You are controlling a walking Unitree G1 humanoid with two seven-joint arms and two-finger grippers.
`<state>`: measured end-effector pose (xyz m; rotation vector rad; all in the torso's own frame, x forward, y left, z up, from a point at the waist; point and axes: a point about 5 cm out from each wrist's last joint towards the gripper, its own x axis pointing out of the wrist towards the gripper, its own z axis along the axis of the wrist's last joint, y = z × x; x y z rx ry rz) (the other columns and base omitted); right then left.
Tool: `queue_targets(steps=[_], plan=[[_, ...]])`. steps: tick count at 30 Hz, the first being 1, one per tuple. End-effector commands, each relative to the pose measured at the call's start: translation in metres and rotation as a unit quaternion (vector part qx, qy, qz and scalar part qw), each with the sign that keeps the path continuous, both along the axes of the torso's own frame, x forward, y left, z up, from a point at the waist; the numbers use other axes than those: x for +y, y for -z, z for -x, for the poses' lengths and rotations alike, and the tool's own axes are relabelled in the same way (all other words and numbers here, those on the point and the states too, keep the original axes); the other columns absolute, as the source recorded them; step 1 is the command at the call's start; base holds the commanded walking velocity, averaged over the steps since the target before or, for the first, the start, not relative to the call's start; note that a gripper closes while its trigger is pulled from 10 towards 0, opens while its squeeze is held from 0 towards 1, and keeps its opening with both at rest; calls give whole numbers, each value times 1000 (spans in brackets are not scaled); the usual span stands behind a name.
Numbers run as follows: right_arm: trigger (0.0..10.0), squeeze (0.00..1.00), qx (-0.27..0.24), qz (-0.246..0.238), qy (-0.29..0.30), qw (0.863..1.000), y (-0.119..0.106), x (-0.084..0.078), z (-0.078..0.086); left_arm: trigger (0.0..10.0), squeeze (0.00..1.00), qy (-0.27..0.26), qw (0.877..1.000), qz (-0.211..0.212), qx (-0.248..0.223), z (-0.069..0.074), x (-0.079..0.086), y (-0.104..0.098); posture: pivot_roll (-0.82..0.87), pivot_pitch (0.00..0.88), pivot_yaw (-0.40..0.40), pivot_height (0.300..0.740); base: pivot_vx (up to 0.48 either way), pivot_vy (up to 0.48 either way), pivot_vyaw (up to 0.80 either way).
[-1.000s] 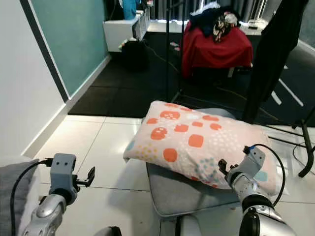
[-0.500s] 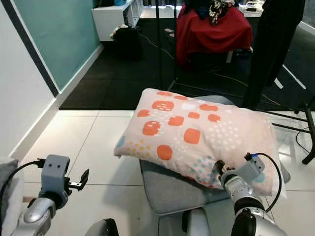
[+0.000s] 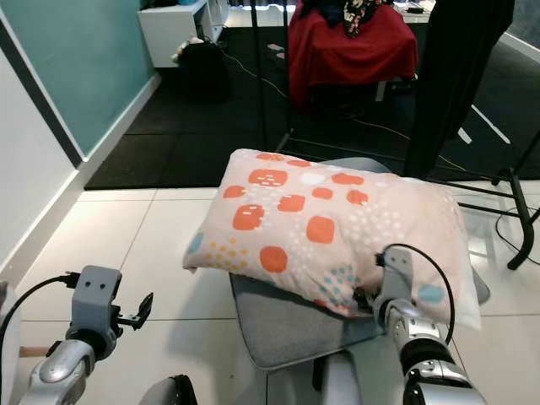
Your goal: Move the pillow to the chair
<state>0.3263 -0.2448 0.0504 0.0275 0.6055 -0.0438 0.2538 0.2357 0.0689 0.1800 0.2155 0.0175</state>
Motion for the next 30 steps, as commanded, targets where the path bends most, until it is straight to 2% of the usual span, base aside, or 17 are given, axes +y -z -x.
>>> queue_targets(steps=[1,2,4,5,7,8,9,10,11,13,15,19,22,24,26,29,30], plan=[[10000,0,-18,13,-24,999,-5,2,-3,10000,0,1,1000,-8,10,3,2,2,-112,170,5,460,0,0,0],[10000,0,-55,53,-103,992,-21,3,-8,10000,0,1,1000,-5,12,2,0,4,-126,165,3,455,0,0,0],[10000,0,-64,140,-279,948,-36,12,-6,10000,0,5,1000,-1,13,0,-6,6,-132,160,-1,445,0,0,0],[10000,0,-64,140,-279,948,-36,12,-6,10000,0,5,1000,-1,13,0,-6,6,-132,160,-1,445,0,0,0],[10000,0,-22,192,-411,891,-35,17,4,10000,0,7,1000,1,12,-2,-9,6,-139,153,-6,435,0,0,0],[10000,0,-5,200,-446,872,-34,17,8,10000,0,7,1000,1,12,-2,-9,6,-139,153,-6,430,0,0,0],[10000,0,-5,200,-446,872,-34,17,8,10000,0,7,1000,1,12,-2,-9,6,-139,153,-6,430,0,0,0],[10000,0,16,206,-483,851,-34,17,12,10000,0,7,1000,2,12,-3,-10,6,-138,151,-12,425,0,0,0],[10000,0,16,206,-483,851,-34,17,12,10000,0,7,1000,2,12,-3,-10,6,-138,151,-12,425,0,0,0],[10000,0,78,252,-543,797,-32,9,20,10000,0,6,1000,4,11,-3,-11,5,-137,148,-17,415,0,0,0],[10000,0,114,260,-574,768,-34,6,25,10000,0,4,1000,4,11,-2,-11,6,-136,148,-17,405,0,0,0],[10000,0,121,249,-595,754,-42,8,29,10000,0,3,1000,4,12,0,-10,6,-134,151,-17,396,0,0,0],[10000,0,99,224,-602,760,-52,17,27,10000,0,3,1000,4,12,0,-10,6,-134,155,-16,391,0,0,0],[10000,0,21,184,-600,778,-77,36,16,10000,0,3,1000,5,13,0,-10,7,-137,157,-15,381,0,0,0],[10000,0,-1,179,-600,780,-85,41,13,10000,0,3,1000,5,13,0,-11,7,-137,157,-15,376,0,0,0],[10000,0,-17,217,-588,779,-89,42,5,10000,0,4,1000,5,13,0,-11,7,-138,158,-18,366,0,0,0],[10000,0,9,279,-588,759,-79,36,5,10000,0,4,1000,6,13,-1,-12,7,-144,158,-19,361,0,0,0]])
